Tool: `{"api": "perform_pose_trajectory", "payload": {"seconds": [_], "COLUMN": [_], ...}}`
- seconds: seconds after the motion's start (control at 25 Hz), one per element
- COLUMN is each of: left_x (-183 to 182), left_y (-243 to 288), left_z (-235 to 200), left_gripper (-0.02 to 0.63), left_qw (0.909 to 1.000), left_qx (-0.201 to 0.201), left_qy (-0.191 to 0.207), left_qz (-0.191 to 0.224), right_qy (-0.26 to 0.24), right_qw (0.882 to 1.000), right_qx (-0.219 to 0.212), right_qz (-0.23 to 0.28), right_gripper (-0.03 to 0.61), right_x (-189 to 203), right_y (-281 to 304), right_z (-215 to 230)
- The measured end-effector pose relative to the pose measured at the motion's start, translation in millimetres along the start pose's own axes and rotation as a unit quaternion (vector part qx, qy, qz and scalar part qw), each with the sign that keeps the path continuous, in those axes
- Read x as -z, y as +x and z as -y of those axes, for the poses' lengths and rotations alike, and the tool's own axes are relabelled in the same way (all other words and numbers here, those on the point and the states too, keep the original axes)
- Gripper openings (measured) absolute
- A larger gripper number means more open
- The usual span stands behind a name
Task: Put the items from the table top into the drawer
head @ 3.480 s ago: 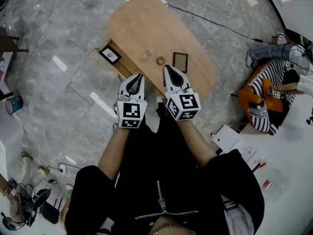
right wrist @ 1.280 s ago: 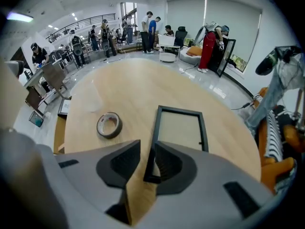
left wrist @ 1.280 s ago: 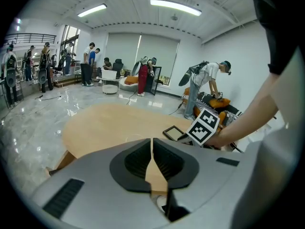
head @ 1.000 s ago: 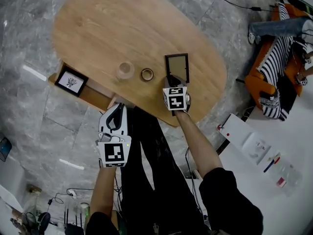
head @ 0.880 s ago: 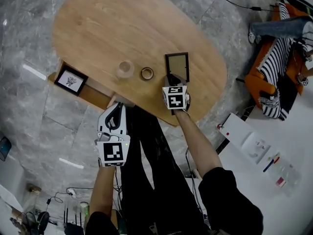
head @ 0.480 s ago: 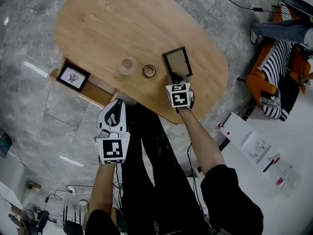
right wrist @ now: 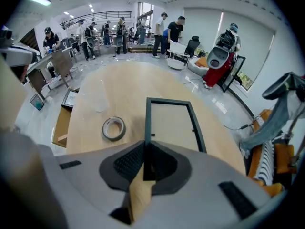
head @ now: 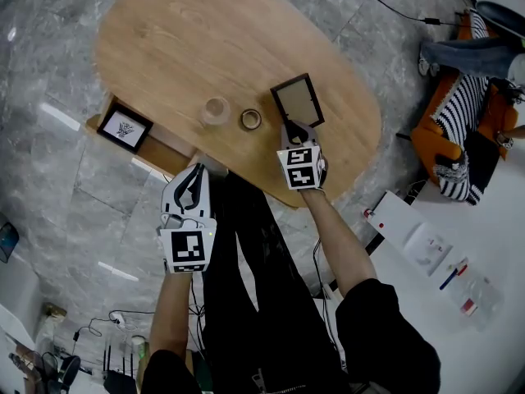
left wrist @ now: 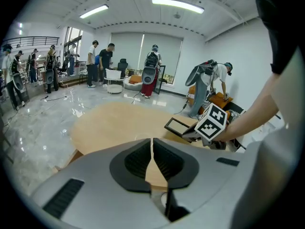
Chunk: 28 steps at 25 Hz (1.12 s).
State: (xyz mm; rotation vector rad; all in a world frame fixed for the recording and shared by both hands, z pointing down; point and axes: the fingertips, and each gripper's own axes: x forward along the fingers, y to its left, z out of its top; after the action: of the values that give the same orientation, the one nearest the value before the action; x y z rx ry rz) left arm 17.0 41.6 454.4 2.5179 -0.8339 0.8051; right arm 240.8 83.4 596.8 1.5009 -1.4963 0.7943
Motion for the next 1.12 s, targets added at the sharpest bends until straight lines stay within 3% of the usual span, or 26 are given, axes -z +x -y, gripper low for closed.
{"api": "perform_pose_trajectory", "payload": {"seconds": [0.4, 0.76, 1.12], "left_x": [-7, -4, 12], "left_y": [-10, -26, -49], "left_z": [-15, -40, -64], "left_gripper": [0.026, 0.026, 0.026], "left_qw": [0.9997, 0.9977, 0.9931], "left_qx": [-0.020, -0.053, -0.092], "left_qy": [-0.014, -0.039, -0.070], "left_qz": [0.010, 0.020, 0.022], "right_qy": [-0.064, -0.120, -0.153], "right_qw": [0.996, 0.986, 0.977], "right_qx": [-0.015, -0.060, -0.099], "right_qz": [0.054, 0.100, 0.114], "right_gripper": [0.048, 0.048, 0.048], "right_x": [-51, -100, -125], "right_y": [-32, -55, -61], "right_z": [-27, -90, -138]}}
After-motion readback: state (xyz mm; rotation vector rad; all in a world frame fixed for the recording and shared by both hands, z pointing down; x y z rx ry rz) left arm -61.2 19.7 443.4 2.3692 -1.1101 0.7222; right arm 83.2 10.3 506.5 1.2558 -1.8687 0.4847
